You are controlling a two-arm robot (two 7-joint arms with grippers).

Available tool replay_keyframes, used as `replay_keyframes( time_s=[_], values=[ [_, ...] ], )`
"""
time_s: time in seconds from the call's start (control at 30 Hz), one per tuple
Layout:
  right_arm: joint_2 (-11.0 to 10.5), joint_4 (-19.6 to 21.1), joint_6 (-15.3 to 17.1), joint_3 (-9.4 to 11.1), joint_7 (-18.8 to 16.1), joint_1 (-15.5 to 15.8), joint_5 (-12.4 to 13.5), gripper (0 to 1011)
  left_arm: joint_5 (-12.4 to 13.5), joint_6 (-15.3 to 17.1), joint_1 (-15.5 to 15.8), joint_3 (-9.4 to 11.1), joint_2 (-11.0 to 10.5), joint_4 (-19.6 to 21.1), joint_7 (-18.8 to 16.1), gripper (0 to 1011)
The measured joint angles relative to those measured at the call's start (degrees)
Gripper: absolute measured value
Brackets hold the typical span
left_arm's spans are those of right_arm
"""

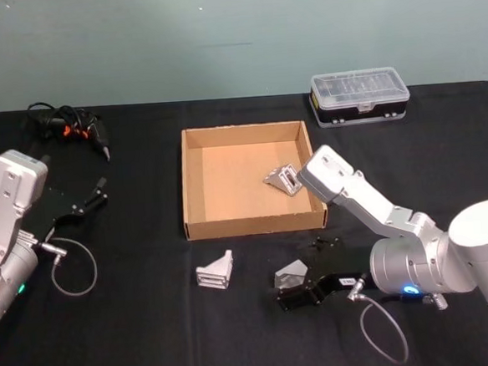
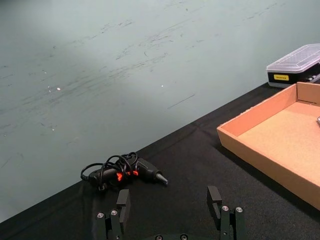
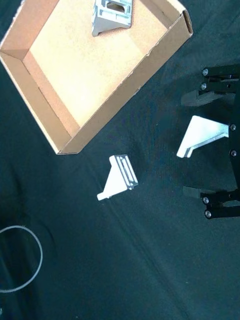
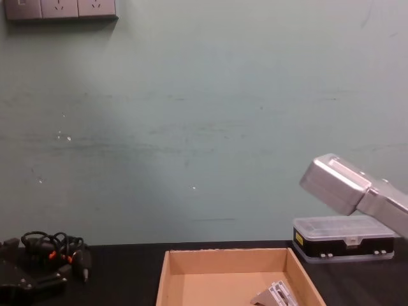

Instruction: Use one hand to pick up the angle iron from the table and place it into the box.

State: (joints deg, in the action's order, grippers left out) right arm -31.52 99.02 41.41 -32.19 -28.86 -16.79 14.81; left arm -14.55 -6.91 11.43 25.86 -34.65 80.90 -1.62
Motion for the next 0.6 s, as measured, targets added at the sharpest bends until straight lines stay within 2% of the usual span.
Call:
replay_keyframes(
  time_s=[0.6],
  values=[
    [2.34,-3.46,0.35,-1.04,0.37,-1.14,-1.27,1004,0.0,0.0,0.0,0.0,0.0,0.0,0.0,1011]
  ],
)
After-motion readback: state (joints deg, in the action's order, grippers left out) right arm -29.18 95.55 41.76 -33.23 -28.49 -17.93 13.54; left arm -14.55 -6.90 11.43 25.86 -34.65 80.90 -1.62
